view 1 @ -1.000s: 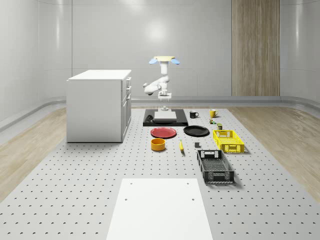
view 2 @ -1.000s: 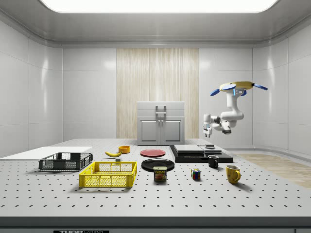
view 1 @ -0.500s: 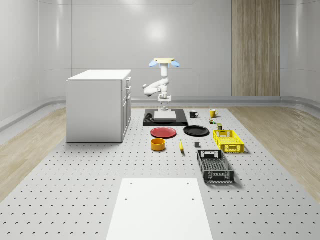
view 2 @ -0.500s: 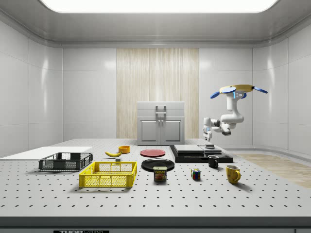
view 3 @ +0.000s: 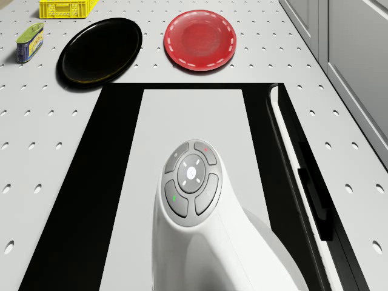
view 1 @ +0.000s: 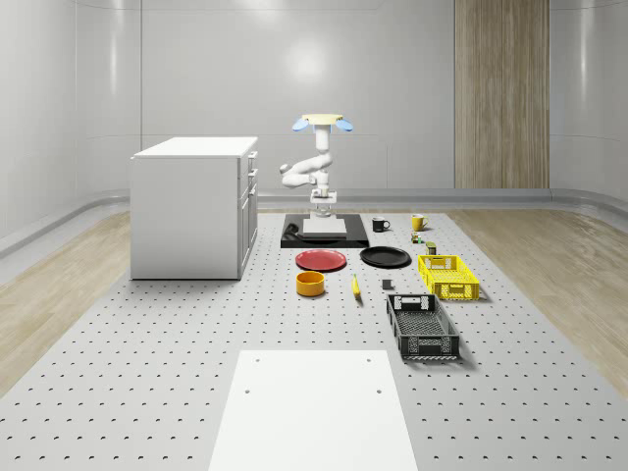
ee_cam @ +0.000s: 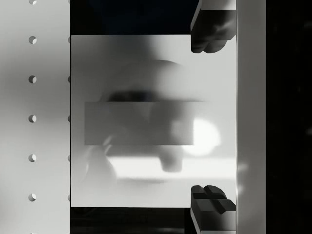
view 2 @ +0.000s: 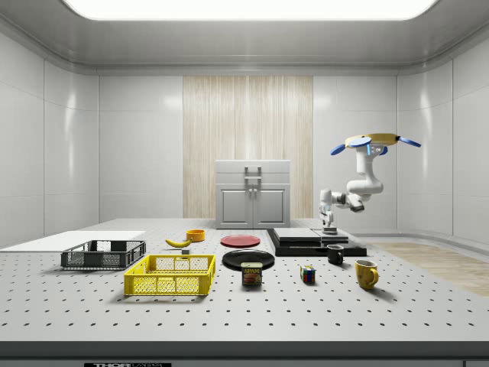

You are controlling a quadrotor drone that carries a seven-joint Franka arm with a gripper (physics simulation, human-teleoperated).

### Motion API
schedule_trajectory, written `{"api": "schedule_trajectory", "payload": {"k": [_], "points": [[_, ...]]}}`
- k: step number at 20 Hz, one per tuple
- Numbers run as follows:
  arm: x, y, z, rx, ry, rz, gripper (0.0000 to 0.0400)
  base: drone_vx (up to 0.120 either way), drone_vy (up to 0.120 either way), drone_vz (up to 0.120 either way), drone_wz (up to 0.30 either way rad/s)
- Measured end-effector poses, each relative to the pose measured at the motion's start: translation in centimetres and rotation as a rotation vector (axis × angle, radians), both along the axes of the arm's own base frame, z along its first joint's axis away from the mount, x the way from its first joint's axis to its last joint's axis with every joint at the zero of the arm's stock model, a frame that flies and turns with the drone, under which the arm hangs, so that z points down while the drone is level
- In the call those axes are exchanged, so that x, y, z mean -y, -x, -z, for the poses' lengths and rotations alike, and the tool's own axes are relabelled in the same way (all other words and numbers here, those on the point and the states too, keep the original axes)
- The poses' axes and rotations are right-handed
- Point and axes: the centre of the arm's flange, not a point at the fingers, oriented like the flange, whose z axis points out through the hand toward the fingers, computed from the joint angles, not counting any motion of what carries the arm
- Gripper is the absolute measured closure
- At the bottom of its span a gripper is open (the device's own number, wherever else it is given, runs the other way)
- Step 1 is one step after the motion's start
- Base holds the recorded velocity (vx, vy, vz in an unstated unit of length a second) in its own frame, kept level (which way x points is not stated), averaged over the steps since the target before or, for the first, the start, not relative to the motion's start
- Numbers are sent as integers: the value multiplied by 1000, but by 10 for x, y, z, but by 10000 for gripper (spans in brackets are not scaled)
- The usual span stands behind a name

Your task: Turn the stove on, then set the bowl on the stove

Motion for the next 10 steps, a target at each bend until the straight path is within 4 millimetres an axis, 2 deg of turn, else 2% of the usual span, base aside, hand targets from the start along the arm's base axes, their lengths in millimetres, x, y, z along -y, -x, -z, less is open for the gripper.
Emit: {"api": "schedule_trajectory", "payload": {"k": [10], "points": [[7,0,-18,0,0,0,0,0,0,0,0]]}}
